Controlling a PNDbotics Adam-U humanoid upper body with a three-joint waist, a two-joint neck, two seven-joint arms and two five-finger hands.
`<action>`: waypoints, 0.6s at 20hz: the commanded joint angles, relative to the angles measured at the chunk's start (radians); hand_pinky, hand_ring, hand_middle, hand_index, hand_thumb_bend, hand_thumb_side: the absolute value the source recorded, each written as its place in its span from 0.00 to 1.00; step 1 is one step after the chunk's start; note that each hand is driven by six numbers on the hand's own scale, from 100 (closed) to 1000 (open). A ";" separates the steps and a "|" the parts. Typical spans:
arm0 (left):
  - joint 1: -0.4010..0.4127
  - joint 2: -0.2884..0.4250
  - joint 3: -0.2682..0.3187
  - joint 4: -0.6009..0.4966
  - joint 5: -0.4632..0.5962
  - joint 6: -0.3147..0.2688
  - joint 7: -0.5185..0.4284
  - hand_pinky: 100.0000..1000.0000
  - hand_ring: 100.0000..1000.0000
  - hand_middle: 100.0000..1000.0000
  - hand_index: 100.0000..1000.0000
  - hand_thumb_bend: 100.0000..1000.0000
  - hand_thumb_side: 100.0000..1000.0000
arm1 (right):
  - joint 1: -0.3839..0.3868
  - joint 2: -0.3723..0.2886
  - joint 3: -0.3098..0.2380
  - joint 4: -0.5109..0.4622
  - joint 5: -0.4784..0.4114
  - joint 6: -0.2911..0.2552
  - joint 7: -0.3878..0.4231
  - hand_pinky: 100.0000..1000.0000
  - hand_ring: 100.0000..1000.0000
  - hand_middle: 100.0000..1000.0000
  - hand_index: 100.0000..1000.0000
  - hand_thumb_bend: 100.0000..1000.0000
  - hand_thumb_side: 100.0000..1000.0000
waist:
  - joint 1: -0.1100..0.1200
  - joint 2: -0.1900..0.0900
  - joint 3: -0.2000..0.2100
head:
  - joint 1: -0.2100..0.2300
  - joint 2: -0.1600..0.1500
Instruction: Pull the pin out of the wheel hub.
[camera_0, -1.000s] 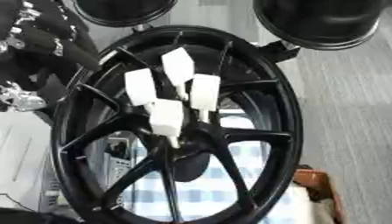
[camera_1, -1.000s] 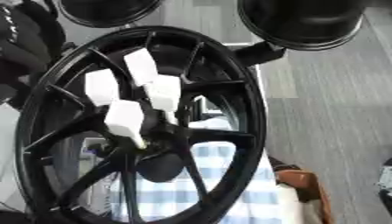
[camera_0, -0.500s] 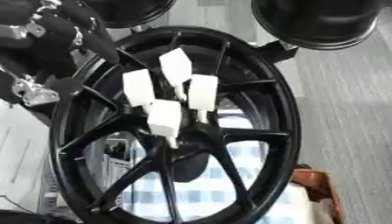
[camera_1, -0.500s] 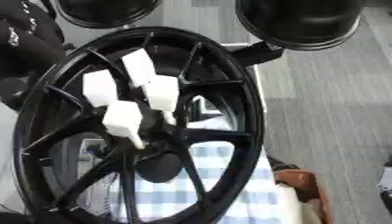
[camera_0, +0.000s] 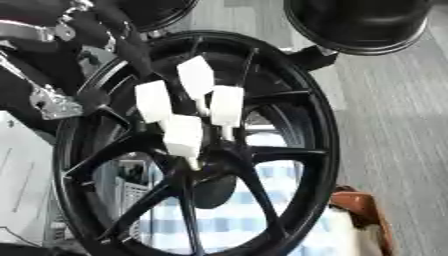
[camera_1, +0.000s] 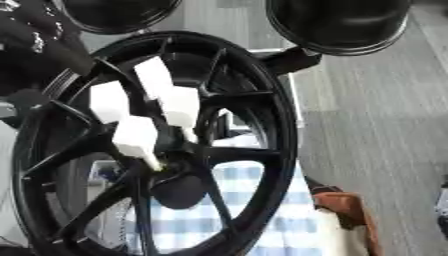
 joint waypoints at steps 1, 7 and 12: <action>-0.025 0.008 -0.005 -0.010 -0.010 -0.115 -0.157 0.88 0.79 0.74 0.85 0.00 0.19 | -0.003 -0.027 -0.001 -0.010 -0.007 -0.007 0.002 0.70 0.45 0.51 0.68 0.00 0.13 | 0.001 -0.014 -0.003 | 0.004 0.005; -0.037 -0.010 -0.034 -0.010 -0.032 -0.117 -0.200 0.88 0.80 0.76 0.84 0.02 0.20 | -0.013 -0.025 0.001 -0.010 -0.017 -0.014 0.008 0.70 0.45 0.51 0.68 0.00 0.15 | 0.004 -0.008 -0.012 | 0.009 0.005; -0.035 -0.015 -0.058 -0.010 -0.072 -0.125 -0.208 0.88 0.81 0.78 0.84 0.11 0.21 | -0.021 -0.022 0.003 -0.010 -0.023 -0.017 0.011 0.70 0.45 0.51 0.68 0.00 0.18 | 0.008 -0.002 -0.018 | 0.014 0.005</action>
